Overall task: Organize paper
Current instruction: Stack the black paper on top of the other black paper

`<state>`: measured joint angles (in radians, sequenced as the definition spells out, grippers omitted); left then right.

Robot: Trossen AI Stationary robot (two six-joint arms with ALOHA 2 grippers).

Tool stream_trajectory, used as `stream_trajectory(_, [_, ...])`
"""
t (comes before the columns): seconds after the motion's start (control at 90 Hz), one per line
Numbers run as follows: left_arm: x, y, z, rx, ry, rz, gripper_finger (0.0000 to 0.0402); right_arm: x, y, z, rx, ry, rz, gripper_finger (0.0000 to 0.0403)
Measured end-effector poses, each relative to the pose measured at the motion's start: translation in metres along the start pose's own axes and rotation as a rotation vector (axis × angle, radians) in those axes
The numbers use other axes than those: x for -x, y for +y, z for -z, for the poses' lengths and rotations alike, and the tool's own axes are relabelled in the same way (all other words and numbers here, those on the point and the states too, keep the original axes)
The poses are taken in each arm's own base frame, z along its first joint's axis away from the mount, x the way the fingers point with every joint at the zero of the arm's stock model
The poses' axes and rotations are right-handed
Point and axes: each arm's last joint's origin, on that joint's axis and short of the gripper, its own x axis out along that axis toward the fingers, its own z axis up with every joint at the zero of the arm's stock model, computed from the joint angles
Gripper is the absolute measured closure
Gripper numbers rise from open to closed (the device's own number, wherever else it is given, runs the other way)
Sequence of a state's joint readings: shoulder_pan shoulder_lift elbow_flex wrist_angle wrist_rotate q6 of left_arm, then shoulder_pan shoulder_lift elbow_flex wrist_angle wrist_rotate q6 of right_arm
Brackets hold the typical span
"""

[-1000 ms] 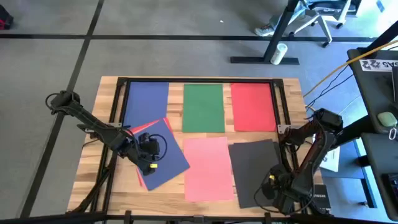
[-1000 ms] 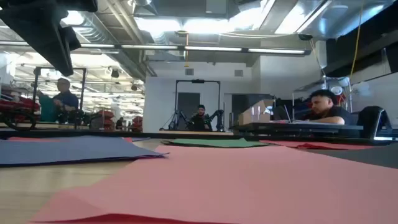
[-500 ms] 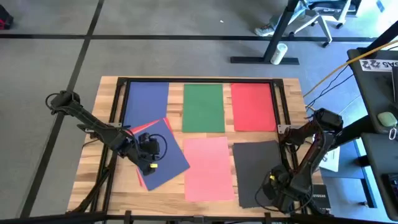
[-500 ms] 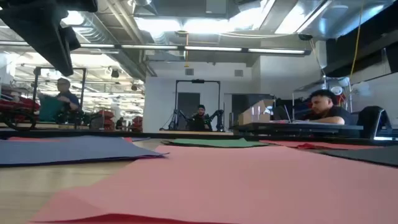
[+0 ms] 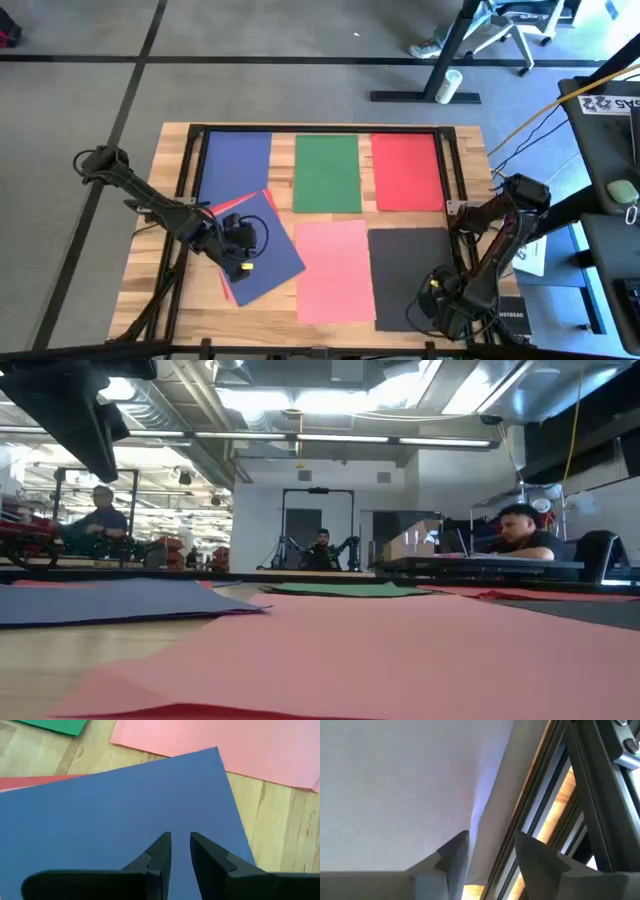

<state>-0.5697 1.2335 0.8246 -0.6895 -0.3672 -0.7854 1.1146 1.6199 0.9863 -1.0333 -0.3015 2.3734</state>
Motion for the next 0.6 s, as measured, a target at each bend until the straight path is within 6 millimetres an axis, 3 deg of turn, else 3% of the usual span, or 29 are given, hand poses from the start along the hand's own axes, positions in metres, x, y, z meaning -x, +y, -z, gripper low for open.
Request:
stream_trajectory(0.1, [0.0,0.0,0.0,0.0,0.0,0.0,0.0346,0.001,0.002,0.001,0.057,-0.039,-0.063,0.0278])
stream_trajectory(0.2, [0.0,0.0,0.0,0.0,0.0,0.0,0.0346,0.006,0.007,-0.001,0.113,-0.122,-0.157,0.0325])
stream_trajectory(0.322, [0.0,0.0,0.0,0.0,0.0,0.0,0.0346,0.015,0.03,-0.013,0.152,-0.23,-0.338,0.039])
stream_trajectory(0.6, [0.001,-0.001,0.001,0.008,0.0,0.004,0.0346,0.031,0.069,-0.064,0.262,-0.417,-0.391,0.0401])
